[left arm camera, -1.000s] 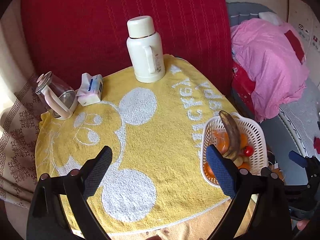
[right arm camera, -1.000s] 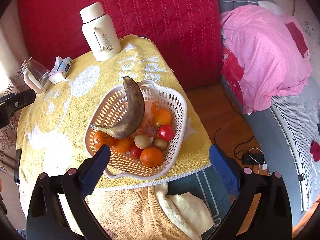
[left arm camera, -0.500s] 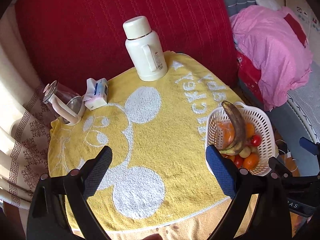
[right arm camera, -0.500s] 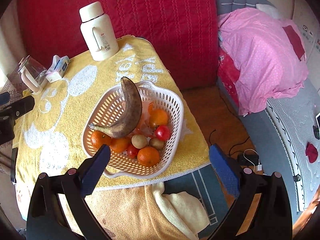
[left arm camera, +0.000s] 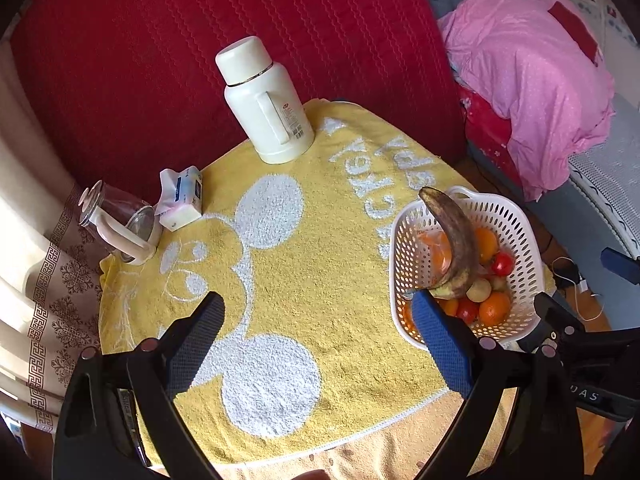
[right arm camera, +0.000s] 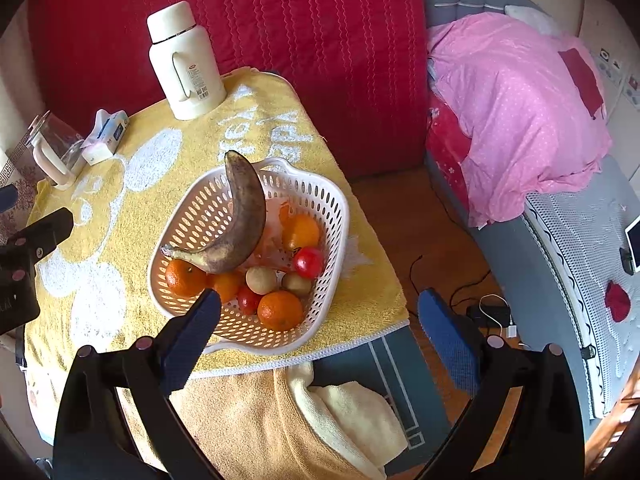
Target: Organize fruits
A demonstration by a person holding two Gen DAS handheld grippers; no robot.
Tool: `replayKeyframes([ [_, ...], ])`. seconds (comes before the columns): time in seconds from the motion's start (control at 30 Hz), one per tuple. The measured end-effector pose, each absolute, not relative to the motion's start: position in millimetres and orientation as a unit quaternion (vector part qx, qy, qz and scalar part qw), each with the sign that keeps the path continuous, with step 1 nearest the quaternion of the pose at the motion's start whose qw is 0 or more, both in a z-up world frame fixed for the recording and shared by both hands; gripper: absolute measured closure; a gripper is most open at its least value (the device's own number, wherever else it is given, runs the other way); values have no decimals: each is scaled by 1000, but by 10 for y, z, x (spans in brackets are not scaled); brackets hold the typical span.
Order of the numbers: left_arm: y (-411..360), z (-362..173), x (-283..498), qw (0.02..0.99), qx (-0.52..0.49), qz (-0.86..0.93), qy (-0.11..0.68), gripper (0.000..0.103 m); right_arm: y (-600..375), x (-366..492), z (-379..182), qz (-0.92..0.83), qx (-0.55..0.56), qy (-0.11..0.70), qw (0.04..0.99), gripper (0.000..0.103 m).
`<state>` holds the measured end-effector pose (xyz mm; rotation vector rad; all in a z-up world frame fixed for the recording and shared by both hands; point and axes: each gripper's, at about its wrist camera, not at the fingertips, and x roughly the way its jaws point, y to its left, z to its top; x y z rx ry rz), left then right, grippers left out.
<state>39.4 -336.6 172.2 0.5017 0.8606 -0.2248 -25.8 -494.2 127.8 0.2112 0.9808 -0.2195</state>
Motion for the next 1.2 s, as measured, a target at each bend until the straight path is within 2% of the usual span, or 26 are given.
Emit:
replayKeyframes([
  [1.2, -3551, 1482, 225, 852, 256, -118, 440, 9, -5045, -446, 1195, -126, 97, 480, 863, 3],
])
